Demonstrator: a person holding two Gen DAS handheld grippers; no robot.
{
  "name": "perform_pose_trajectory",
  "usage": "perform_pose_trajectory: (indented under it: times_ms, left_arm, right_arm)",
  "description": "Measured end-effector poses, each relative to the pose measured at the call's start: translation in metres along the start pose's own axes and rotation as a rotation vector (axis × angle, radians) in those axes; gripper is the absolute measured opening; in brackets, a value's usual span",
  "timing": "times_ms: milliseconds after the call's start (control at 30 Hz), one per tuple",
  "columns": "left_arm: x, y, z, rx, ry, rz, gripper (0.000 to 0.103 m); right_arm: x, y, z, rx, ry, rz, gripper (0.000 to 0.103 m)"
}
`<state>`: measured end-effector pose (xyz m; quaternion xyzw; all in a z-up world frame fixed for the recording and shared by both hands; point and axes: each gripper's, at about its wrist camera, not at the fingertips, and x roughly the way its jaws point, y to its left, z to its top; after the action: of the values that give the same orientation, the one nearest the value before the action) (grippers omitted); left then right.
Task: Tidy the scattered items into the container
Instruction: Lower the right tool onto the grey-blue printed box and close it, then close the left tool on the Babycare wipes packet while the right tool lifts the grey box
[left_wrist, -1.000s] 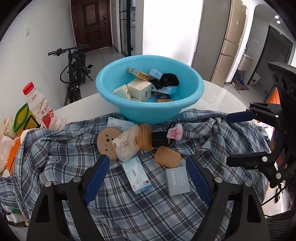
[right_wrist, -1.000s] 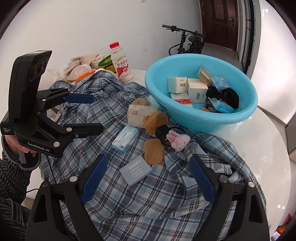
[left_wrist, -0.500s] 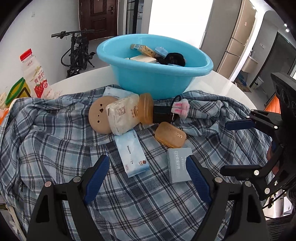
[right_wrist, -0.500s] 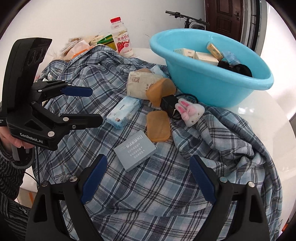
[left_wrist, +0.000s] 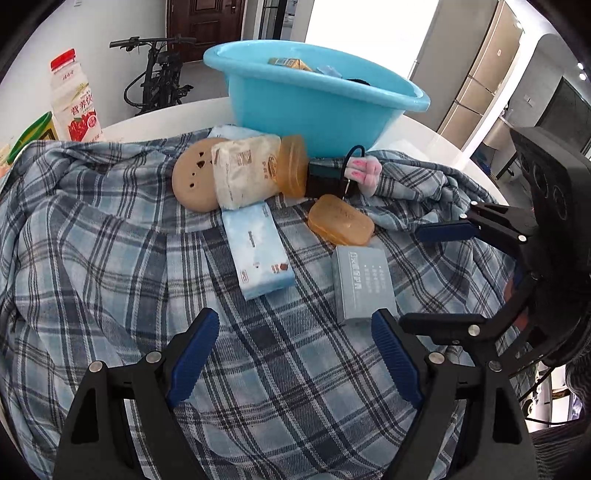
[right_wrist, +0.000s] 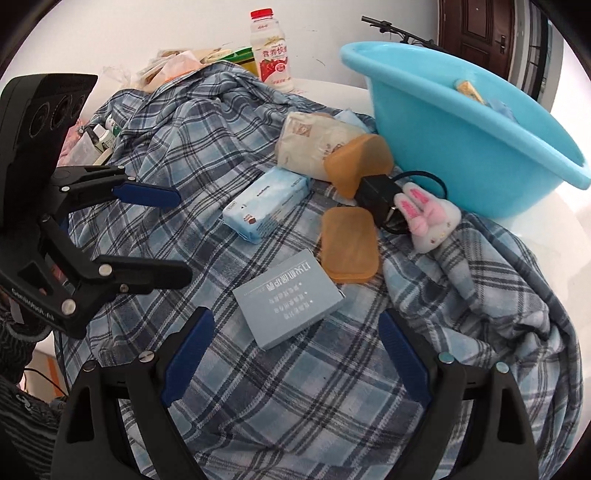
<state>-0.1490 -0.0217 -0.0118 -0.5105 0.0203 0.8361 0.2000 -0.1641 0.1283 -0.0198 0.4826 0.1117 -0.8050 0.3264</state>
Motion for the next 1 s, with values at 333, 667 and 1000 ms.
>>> perform_pose_trajectory:
  times_ms: [333, 667, 1000]
  left_arm:
    - [0.001, 0.01, -0.011, -0.021, 0.022, 0.024, 0.086]
    - [-0.006, 0.017, -0.014, -0.036, 0.027, 0.028, 0.086]
    - [0.006, 0.003, -0.009, 0.007, 0.042, 0.016, 0.086]
  right_arm:
    - [0.032, 0.005, 0.002, -0.162, 0.029, -0.003, 0.09]
    - [0.027, 0.012, -0.009, -0.222, -0.043, -0.022, 0.066]
    - [-0.013, 0.023, -0.039, -0.181, -0.074, -0.015, 0.066]
